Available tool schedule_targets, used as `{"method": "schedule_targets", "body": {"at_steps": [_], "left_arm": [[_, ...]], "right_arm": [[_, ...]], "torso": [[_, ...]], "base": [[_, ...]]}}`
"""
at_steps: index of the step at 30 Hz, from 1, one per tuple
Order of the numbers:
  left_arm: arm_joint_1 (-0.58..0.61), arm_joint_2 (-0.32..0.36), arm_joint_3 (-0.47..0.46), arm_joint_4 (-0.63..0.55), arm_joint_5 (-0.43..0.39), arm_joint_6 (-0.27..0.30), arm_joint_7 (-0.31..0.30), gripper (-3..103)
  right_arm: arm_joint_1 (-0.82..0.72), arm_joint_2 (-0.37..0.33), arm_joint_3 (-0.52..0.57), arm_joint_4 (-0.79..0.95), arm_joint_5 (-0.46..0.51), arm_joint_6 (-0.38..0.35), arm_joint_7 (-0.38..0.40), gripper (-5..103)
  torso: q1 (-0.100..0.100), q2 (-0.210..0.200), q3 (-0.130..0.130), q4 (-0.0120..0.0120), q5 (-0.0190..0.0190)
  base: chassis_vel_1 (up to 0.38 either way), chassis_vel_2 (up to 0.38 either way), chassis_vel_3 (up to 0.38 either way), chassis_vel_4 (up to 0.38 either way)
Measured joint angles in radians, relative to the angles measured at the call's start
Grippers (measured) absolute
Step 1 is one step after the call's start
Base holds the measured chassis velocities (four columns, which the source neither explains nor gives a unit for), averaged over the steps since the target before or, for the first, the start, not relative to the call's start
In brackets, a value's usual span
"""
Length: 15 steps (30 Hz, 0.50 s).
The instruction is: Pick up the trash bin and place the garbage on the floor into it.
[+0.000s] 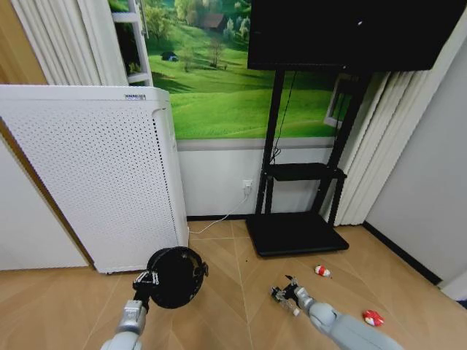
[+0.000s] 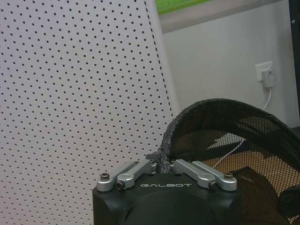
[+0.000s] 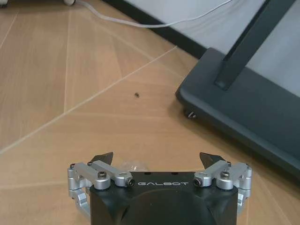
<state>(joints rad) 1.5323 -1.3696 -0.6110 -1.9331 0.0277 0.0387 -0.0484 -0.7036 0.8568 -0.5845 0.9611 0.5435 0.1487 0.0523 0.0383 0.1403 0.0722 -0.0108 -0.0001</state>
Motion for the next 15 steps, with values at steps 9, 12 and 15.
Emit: {"method": "schedule_targets", "body": {"at_steps": [9, 12, 15], "left_arm": [[-0.011, -0.007, 0.013, 0.024, 0.008, -0.005, -0.001, 4], [-0.011, -0.012, 0.02, 0.028, 0.014, -0.008, -0.001, 4], [-0.01, -0.017, 0.024, 0.031, 0.02, -0.01, -0.001, 4]], "right_arm": [[-0.029, 0.036, -0.015, -0.112, -0.054, 0.031, -0.014, 100], [-0.034, 0.051, -0.003, -0.143, -0.061, 0.032, -0.015, 100], [-0.038, 0.062, 0.004, -0.164, -0.069, 0.032, -0.015, 100]], "torso": [[0.0, 0.0, 0.0, -0.0007, 0.0002], [0.0, 0.0, 0.0, -0.0002, 0.0], [0.0, 0.0, 0.0, -0.0001, 0.0001]], "base": [[0.0, 0.0, 0.0, 0.0], [0.0, 0.0, 0.0, 0.0], [0.0, 0.0, 0.0, 0.0]]}}
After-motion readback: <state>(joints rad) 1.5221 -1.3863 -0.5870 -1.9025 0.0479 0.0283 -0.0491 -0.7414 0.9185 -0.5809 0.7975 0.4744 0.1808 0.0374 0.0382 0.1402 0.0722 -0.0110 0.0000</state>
